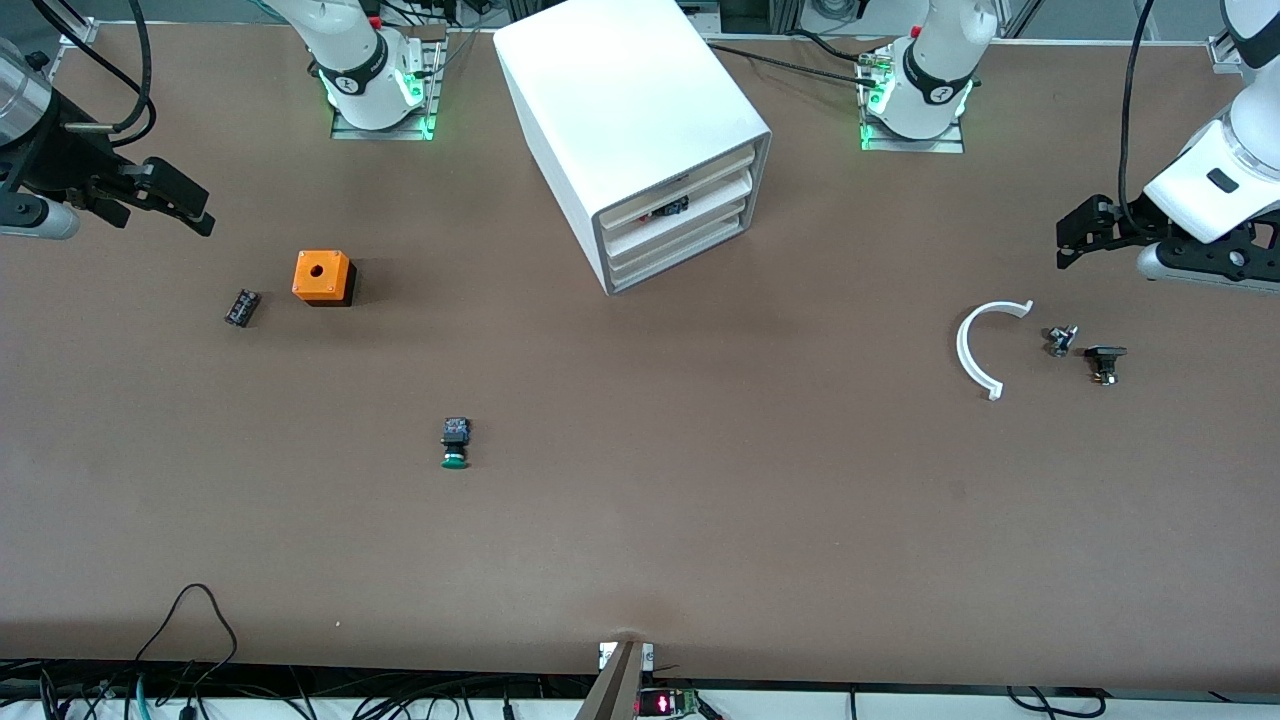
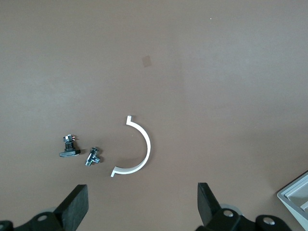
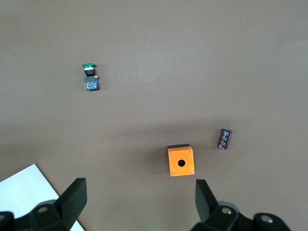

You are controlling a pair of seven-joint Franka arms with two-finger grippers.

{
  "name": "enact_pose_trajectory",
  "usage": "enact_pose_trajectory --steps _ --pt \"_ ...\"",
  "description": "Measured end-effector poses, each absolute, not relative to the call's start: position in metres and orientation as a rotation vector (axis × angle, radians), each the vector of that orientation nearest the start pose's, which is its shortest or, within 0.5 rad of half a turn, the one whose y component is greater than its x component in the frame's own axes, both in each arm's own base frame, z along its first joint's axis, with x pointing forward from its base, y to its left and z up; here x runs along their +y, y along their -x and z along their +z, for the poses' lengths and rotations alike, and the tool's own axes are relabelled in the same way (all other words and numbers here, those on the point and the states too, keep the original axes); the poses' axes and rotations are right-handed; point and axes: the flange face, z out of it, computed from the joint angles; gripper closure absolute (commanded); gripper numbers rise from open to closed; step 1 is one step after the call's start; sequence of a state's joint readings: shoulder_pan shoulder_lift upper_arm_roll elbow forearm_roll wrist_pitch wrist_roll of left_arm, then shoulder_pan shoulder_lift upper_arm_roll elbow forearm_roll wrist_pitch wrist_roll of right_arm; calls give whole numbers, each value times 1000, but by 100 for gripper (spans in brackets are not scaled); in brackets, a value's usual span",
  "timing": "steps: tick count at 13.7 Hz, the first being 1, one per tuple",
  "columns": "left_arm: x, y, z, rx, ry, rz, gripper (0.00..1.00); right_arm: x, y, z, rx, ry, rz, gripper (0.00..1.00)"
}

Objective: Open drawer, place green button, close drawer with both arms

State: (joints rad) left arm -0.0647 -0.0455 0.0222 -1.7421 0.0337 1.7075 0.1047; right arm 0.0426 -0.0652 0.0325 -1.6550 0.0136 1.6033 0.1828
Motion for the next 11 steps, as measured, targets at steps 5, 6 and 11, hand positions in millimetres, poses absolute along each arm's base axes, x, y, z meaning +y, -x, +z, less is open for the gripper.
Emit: enact_pose_trajectory --steps 5,6,11 --pt "-20 -548 580 236 3100 -16 0 42 -535 623 170 3124 -18 0" --pt "-20 -548 580 236 3100 -16 0 43 -535 623 167 3126 -19 0" --pt "-21 -533 573 237 3098 203 0 54 -540 603 155 3134 51 0"
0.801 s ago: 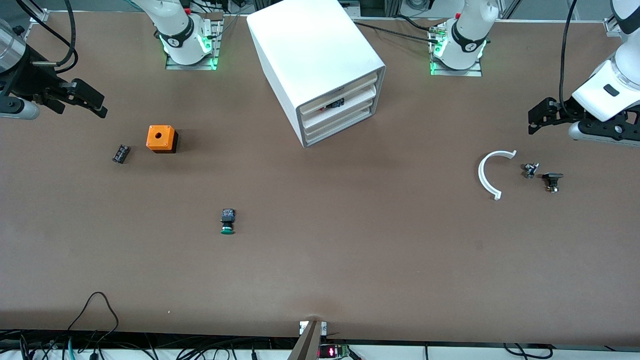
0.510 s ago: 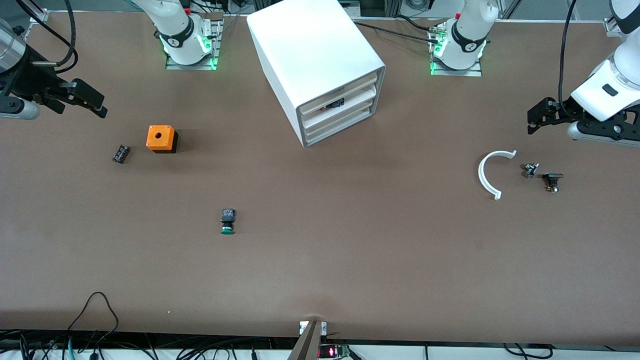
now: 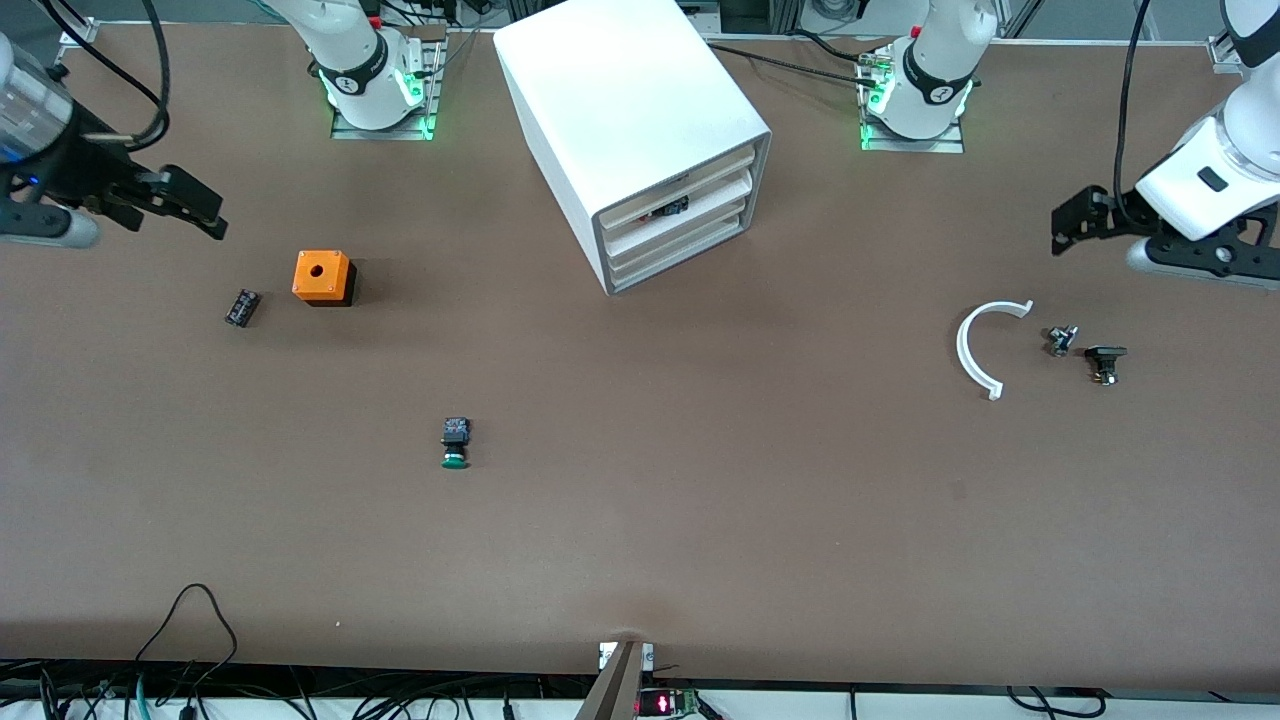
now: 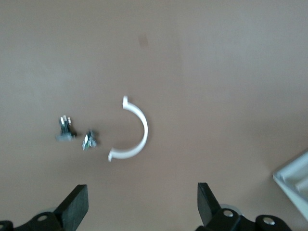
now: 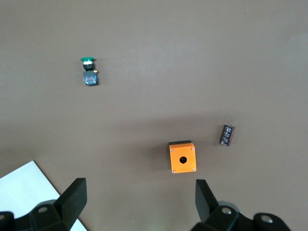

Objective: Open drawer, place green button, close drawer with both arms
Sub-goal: 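Reach the right gripper to the green button while the left gripper reaches the drawer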

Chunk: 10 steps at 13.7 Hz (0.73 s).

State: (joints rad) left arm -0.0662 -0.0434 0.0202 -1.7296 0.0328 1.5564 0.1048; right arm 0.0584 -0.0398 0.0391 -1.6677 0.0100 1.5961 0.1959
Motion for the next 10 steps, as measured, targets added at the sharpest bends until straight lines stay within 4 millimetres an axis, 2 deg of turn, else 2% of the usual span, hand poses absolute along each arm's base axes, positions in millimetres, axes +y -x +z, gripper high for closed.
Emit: enact_pose_trajectory --steps 2,4,6,8,10 --pt "-28 -517 562 254 3096 422 0 72 -544 582 106 3140 114 0" --pt "-45 -503 549 308 3115 643 0 97 -553 551 41 3145 189 0" --pt "-63 -497 535 445 3172 827 0 123 -569 520 -15 3143 190 0" --pt "-77 -502 511 632 3280 977 0 138 -586 496 -37 3135 132 0" --pt "-80 -517 474 800 3407 1091 0 148 -601 472 -51 3127 84 0"
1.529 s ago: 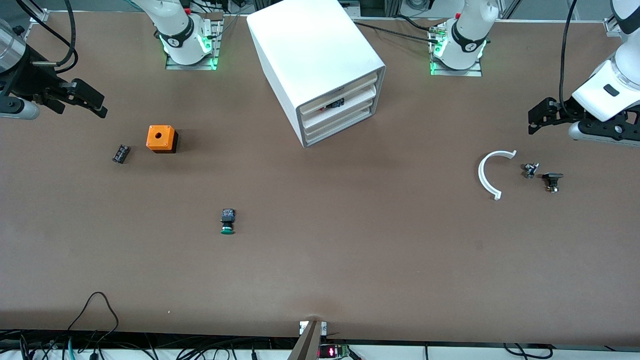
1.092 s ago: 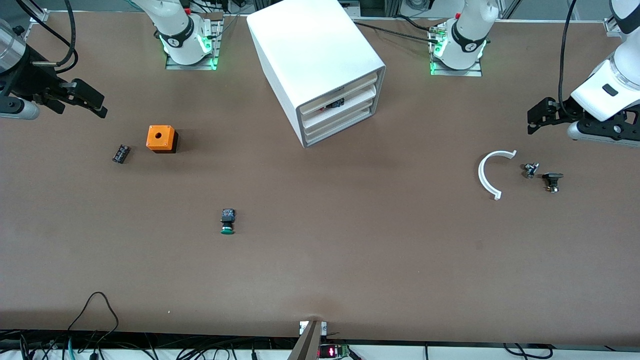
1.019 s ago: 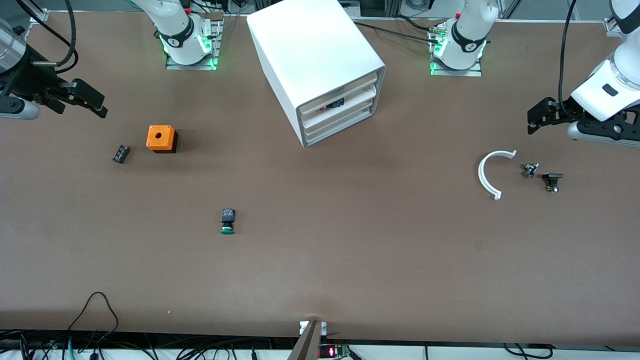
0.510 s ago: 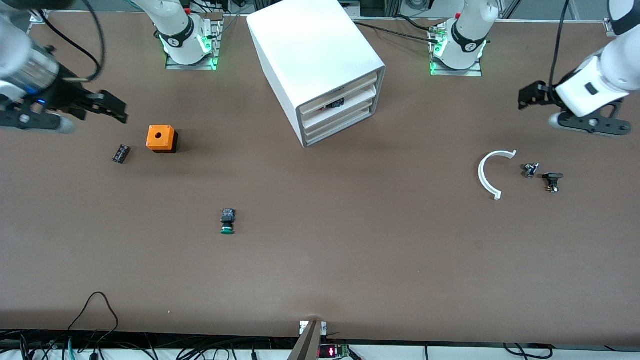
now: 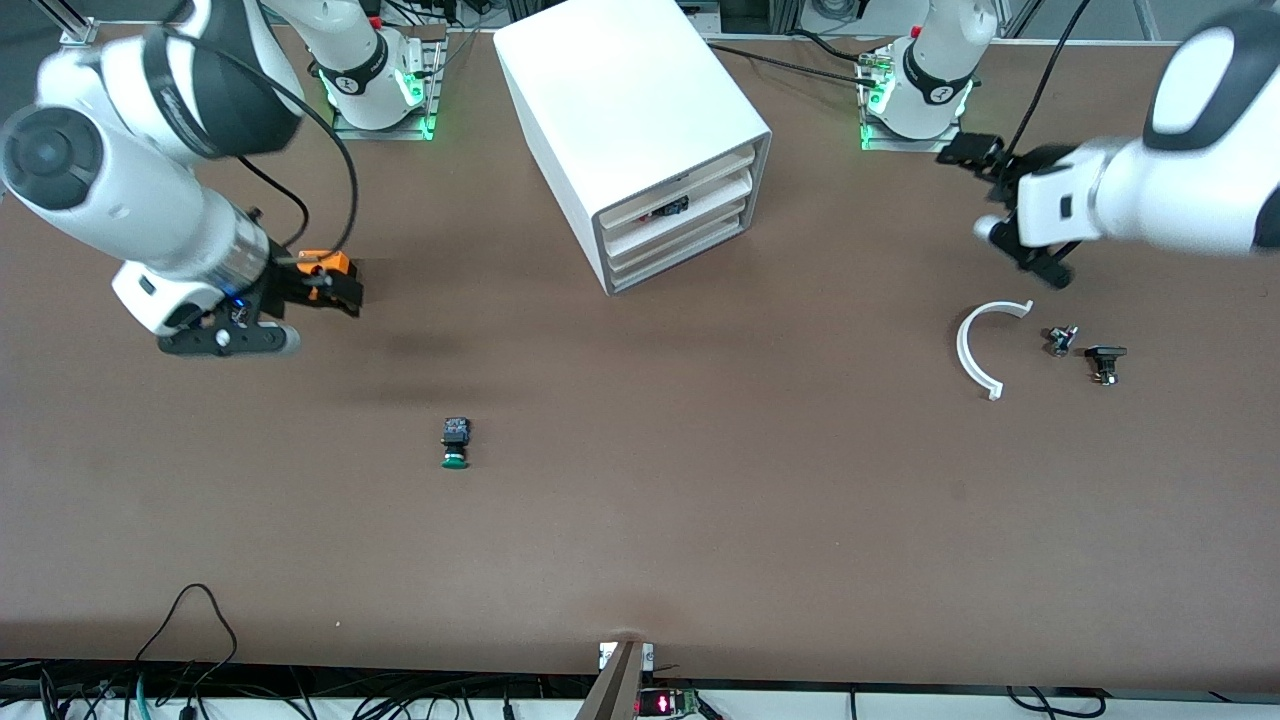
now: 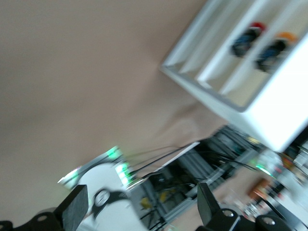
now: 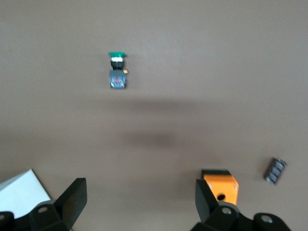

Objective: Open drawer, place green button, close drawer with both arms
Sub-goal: 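Reach the right gripper to the green button while the left gripper reaches the drawer, then grasp the green button with the right gripper while the left gripper grips the drawer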

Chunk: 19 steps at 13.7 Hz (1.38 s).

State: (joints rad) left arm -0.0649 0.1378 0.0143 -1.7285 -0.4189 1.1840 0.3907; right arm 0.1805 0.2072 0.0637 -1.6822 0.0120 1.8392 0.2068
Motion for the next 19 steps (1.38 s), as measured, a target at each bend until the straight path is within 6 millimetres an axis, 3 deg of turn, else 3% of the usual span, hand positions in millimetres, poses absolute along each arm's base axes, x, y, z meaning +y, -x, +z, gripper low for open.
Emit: enact_pose_trajectory --steps 4,6,9,12,15,19 --pt "-84 -548 388 -563 -2179 -610 0 162 -635 395 -60 3109 9 0" --pt "-99 -543 341 -516 -2075 -465 0 174 -646 347 -76 3101 -9 0" --pt "-138 -517 280 -443 -2011 -334 0 192 -650 286 -98 3099 22 0" --pt "-182 -485 232 -375 -1943 -256 1 201 -656 243 -96 3091 22 0" --pt "-202 -468 197 -328 -1892 -243 16 204 -660 205 -70 3074 35 0" --pt "-227 -448 163 -336 -1840 -272 43 222 -667 195 -44 3067 19 0"
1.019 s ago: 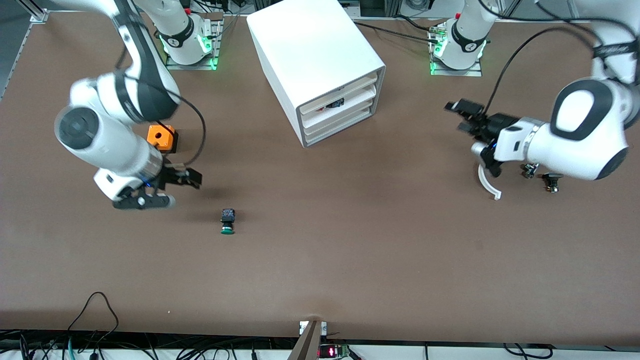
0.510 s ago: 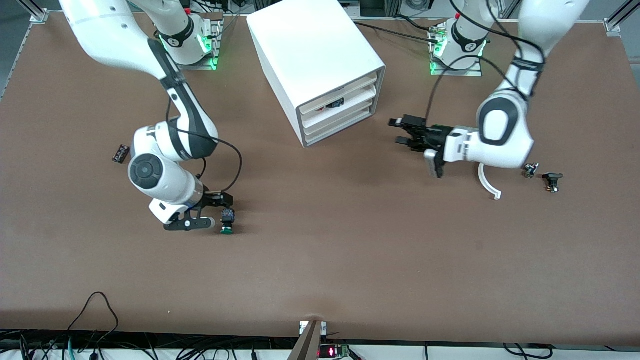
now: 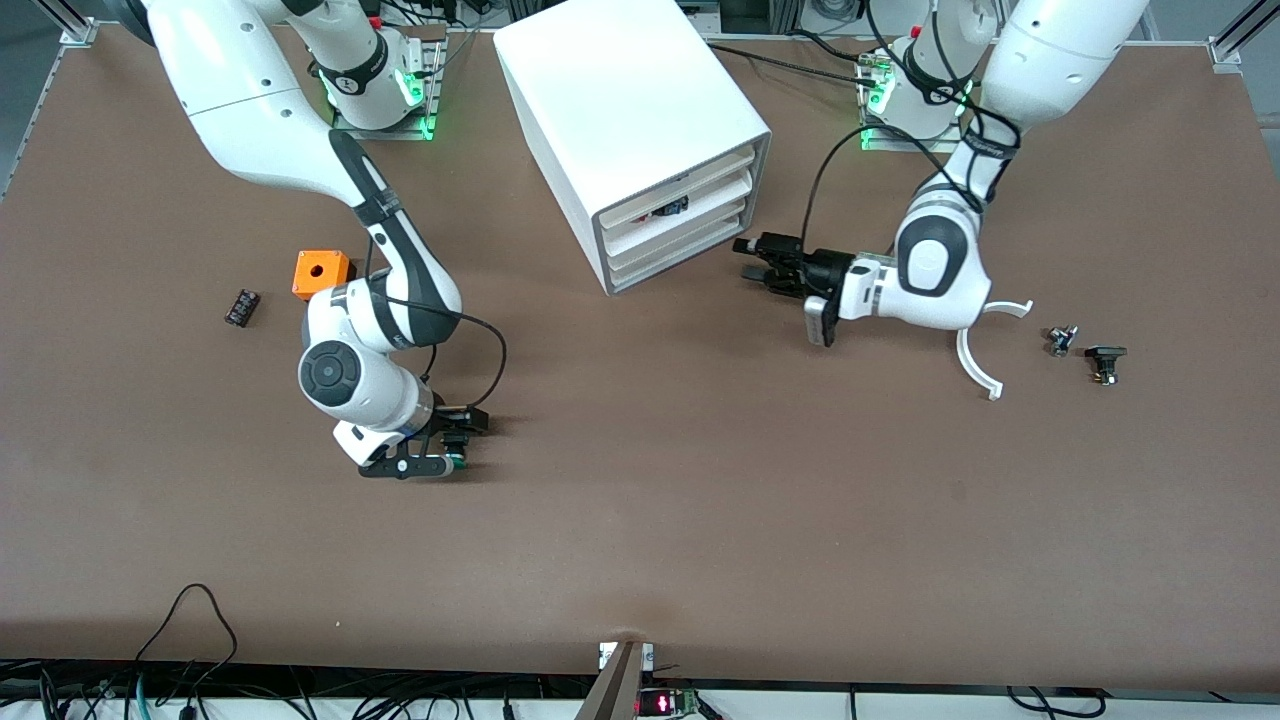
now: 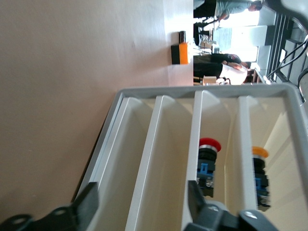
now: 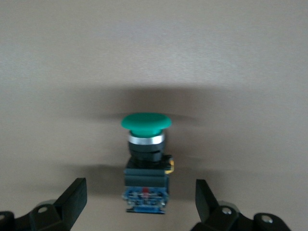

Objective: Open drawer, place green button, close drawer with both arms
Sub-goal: 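Grasp the green button with the right gripper while the left gripper grips the drawer, then pull the drawer open with the left gripper while the right gripper lifts the button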

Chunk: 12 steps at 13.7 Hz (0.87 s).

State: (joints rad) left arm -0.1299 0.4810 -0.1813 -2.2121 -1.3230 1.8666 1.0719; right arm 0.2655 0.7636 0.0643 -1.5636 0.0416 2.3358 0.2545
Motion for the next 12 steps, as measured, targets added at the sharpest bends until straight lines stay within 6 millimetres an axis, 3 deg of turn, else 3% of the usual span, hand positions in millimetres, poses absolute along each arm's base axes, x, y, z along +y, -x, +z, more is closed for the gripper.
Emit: enact_pose_trajectory --steps 1,4,7,10,12 --pt "-237 -441 156 -359 -1830 -286 46 226 -667 193 -51 3067 20 2" --pt "-257 -422 138 -421 -1803 -308 46 223 -667 188 -48 3072 29 23" --pt "-267 -413 131 -436 -1781 -324 49 219 -667 185 -42 3078 43 63" --pt "-276 -402 127 -459 -1751 -316 69 220 -670 192 -44 3082 71 95" --pt "-277 -394 117 -485 -1730 -297 97 221 -672 196 -45 3083 78 100"
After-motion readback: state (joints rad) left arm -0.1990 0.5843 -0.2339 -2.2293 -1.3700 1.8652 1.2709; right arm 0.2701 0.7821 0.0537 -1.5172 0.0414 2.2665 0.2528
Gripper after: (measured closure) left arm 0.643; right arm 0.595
